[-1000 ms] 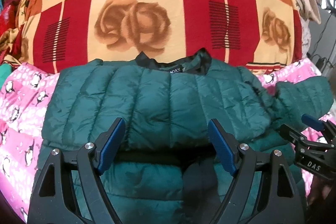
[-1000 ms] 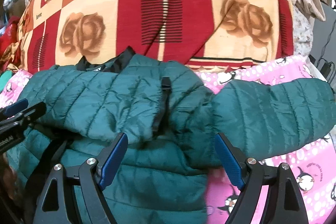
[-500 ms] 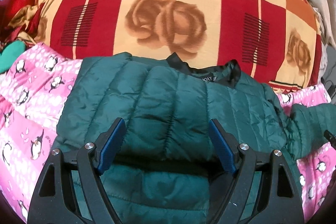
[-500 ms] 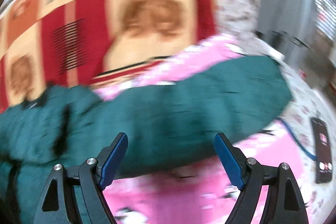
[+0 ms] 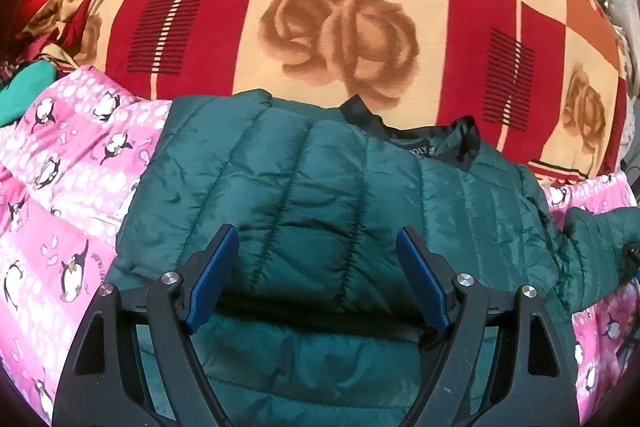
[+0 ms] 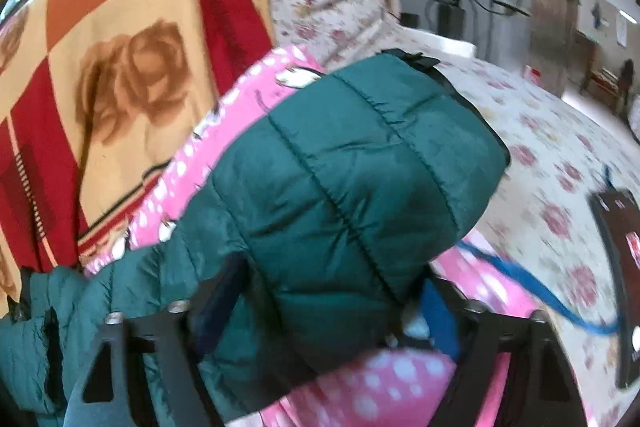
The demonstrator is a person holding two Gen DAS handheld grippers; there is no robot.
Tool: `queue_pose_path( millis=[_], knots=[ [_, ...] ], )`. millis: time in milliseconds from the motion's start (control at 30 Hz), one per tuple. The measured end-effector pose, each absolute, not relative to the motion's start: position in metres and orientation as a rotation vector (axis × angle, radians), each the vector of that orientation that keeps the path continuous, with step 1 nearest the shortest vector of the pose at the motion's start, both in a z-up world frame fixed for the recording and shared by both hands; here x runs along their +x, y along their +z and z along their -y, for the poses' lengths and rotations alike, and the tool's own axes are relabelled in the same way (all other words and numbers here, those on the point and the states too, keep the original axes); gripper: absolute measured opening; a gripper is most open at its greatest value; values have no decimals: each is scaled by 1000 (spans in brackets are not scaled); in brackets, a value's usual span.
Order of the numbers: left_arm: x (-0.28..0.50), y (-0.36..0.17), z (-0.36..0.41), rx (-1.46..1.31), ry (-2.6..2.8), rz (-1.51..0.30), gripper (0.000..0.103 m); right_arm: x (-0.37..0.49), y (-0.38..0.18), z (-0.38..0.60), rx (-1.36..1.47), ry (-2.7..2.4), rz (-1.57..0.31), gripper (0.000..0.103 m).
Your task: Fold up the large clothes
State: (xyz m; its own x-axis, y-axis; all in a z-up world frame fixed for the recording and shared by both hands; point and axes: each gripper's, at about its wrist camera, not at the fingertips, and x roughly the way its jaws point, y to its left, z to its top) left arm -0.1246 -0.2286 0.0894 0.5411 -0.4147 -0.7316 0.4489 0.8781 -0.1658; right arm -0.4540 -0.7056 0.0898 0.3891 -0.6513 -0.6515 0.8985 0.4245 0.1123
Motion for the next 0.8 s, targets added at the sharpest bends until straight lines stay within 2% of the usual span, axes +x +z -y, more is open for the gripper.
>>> queue_pose_path(
  millis=[67,167,333,567,800],
  knots=[
    [-122,89,227,39,-505,-863,81,-454,95,706,486,-1002,-554,24],
    [-119,91,222,24,-497,-861,81,-453,106,693,480,-916,-505,17],
    [-117,98,212,-2,-478,-855,81,-444,132,654,485,-737,-426,16],
    [-107,104,194,-72,-450,-866,81,-360,166,548,307,-471,-456,16],
    [-101,107,185,-128,-455,-870,81,-255,129,447,234,-226,-555,16]
  ],
)
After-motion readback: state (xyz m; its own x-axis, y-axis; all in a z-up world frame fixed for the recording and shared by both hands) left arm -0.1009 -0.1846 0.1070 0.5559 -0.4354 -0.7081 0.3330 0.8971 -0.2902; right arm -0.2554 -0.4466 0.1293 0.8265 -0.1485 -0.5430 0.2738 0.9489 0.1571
